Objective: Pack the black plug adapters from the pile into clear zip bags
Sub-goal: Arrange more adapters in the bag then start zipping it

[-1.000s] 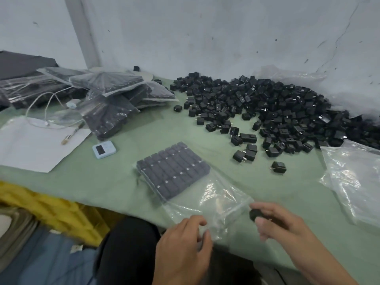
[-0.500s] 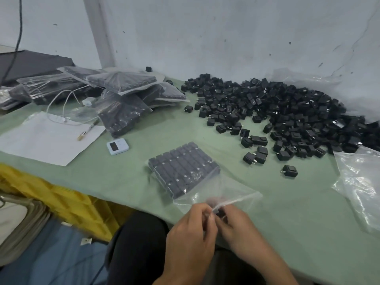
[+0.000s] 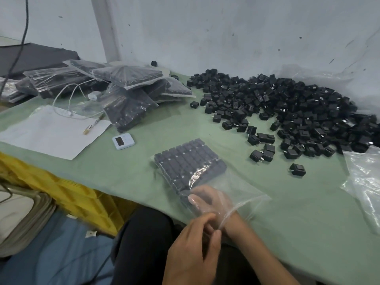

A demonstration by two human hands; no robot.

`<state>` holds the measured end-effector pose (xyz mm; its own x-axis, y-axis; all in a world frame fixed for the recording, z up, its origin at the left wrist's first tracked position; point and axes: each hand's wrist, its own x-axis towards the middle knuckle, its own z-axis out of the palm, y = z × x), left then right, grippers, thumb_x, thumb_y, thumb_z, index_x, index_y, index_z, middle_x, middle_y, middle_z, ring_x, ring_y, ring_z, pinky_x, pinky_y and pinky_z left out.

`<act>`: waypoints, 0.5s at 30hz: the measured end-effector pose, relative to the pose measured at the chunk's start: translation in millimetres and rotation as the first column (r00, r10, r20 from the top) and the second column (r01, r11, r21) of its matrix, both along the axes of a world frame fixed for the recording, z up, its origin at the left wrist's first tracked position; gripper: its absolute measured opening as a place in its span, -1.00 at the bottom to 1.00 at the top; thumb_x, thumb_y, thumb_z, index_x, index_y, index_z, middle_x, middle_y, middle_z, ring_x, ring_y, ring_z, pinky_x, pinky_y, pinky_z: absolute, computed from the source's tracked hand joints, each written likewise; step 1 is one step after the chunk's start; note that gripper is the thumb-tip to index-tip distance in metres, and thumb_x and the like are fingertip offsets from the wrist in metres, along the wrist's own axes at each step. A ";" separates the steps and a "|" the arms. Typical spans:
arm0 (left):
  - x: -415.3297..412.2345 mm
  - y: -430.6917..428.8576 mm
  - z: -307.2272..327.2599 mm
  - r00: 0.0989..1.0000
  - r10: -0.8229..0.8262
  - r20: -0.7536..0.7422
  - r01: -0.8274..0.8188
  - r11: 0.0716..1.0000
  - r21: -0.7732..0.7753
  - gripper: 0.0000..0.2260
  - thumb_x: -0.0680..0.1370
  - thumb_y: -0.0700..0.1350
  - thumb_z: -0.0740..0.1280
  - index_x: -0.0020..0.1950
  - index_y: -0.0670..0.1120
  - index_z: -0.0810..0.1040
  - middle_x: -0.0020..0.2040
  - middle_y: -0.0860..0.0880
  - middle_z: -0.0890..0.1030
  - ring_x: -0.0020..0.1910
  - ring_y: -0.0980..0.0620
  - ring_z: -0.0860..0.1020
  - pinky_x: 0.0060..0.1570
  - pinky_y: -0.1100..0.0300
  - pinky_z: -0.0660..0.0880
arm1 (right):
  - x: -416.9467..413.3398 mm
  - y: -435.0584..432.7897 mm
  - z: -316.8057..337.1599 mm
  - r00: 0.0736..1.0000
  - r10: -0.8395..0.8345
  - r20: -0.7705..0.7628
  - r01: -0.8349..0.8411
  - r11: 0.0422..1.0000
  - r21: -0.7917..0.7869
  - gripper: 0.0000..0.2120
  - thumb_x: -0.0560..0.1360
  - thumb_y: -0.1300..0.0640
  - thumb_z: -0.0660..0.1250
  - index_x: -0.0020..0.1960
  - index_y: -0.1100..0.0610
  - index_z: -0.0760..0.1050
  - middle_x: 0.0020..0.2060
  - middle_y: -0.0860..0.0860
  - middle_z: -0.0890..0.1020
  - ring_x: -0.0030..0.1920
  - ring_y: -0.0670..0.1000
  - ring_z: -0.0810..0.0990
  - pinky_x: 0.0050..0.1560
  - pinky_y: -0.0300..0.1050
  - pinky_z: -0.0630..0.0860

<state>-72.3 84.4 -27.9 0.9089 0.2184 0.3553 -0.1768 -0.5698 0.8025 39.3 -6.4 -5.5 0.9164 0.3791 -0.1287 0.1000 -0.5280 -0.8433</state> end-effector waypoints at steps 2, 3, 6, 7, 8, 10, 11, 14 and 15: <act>-1.4 8.8 -8.1 0.996 0.032 -0.085 -0.046 0.986 -0.161 -0.76 0.53 -0.02 0.42 0.10 0.31 0.56 -0.02 0.28 0.60 -0.09 0.24 0.60 -0.14 0.44 0.47 | -0.2 0.0 -5.5 1.000 -0.012 0.012 0.012 0.999 0.032 -0.82 0.56 0.03 0.40 0.13 0.05 0.62 -0.03 -0.10 0.69 -0.01 -0.22 0.64 0.04 -0.33 0.54; -0.6 14.3 -12.3 0.990 0.051 -0.135 -0.082 0.968 -0.237 -0.76 0.54 -0.06 0.42 0.07 0.31 0.57 -0.02 0.29 0.61 -0.08 0.22 0.61 -0.13 0.43 0.48 | 0.7 0.0 -8.5 1.000 -0.018 0.015 0.018 0.999 0.037 -0.80 0.54 0.02 0.42 0.15 0.03 0.62 -0.02 -0.09 0.70 0.00 -0.21 0.65 0.04 -0.31 0.56; 7.9 31.5 -22.1 0.960 0.067 -0.273 -0.187 0.877 -0.443 -0.83 0.57 -0.10 0.39 0.04 0.20 0.59 -0.08 0.23 0.64 -0.13 0.16 0.64 -0.02 0.19 0.60 | 1.3 -0.2 -17.7 0.989 0.028 0.142 -0.016 0.996 -0.088 -0.75 0.53 -0.06 0.41 0.17 -0.03 0.61 0.00 -0.13 0.67 0.00 -0.24 0.62 0.07 -0.26 0.56; 11.6 36.1 -24.0 0.949 0.060 -0.308 -0.214 0.843 -0.493 -0.84 0.58 -0.13 0.37 0.04 0.15 0.58 -0.10 0.20 0.65 -0.15 0.13 0.66 0.01 0.06 0.62 | 1.9 0.7 -18.7 0.986 0.045 0.164 -0.025 0.993 -0.118 -0.70 0.52 -0.13 0.39 0.18 -0.02 0.60 0.01 -0.12 0.65 0.01 -0.22 0.61 0.08 -0.25 0.55; 15.2 39.9 -25.5 0.942 0.050 -0.332 -0.227 0.823 -0.521 -0.84 0.59 -0.14 0.37 0.05 0.14 0.58 -0.11 0.19 0.65 -0.16 0.11 0.67 0.02 -0.01 0.63 | 1.3 2.2 -18.1 0.985 0.064 0.162 -0.042 0.989 -0.139 -0.62 0.51 -0.21 0.34 0.18 0.01 0.60 0.01 -0.11 0.64 0.01 -0.20 0.60 0.09 -0.24 0.54; 22.5 45.4 -26.4 0.939 0.029 -0.342 -0.219 0.819 -0.531 -0.82 0.59 -0.11 0.37 0.06 0.20 0.57 -0.07 0.21 0.65 -0.14 0.12 0.69 0.03 -0.02 0.63 | 0.8 4.0 -14.8 0.980 0.099 0.173 -0.072 0.985 -0.159 -0.38 0.40 -0.41 0.20 0.13 0.05 0.61 -0.02 -0.08 0.63 -0.03 -0.19 0.58 0.01 -0.37 0.48; 26.6 48.4 -25.7 0.942 0.025 -0.334 -0.208 0.825 -0.526 -0.79 0.59 -0.08 0.37 0.05 0.27 0.56 -0.05 0.24 0.64 -0.12 0.13 0.68 0.03 0.01 0.62 | 0.6 4.4 -14.3 0.979 0.102 0.177 -0.075 0.985 -0.155 -0.30 0.35 -0.47 0.17 0.11 0.07 0.62 -0.02 -0.09 0.62 -0.05 -0.21 0.56 -0.04 -0.48 0.40; 42.6 55.8 -24.9 0.950 0.043 -0.309 -0.205 0.834 -0.513 -0.74 0.58 -0.03 0.38 0.07 0.37 0.51 0.03 0.32 0.59 -0.07 0.22 0.66 0.04 0.07 0.61 | 4.3 2.5 -13.1 0.986 0.057 0.160 -0.043 0.995 -0.087 -0.53 0.43 -0.24 0.41 0.09 0.15 0.64 -0.06 -0.14 0.60 -0.10 -0.28 0.53 -0.04 -0.53 0.36; 49.1 56.7 -24.5 0.949 0.050 -0.312 -0.214 0.827 -0.520 -0.75 0.57 -0.03 0.38 0.10 0.35 0.50 0.06 0.32 0.58 -0.04 0.26 0.64 0.06 0.08 0.61 | 6.2 2.2 -12.9 0.988 0.053 0.142 -0.041 0.995 -0.087 -0.67 0.47 -0.08 0.45 0.06 0.15 0.65 -0.10 -0.13 0.61 -0.10 -0.27 0.55 -0.03 -0.49 0.39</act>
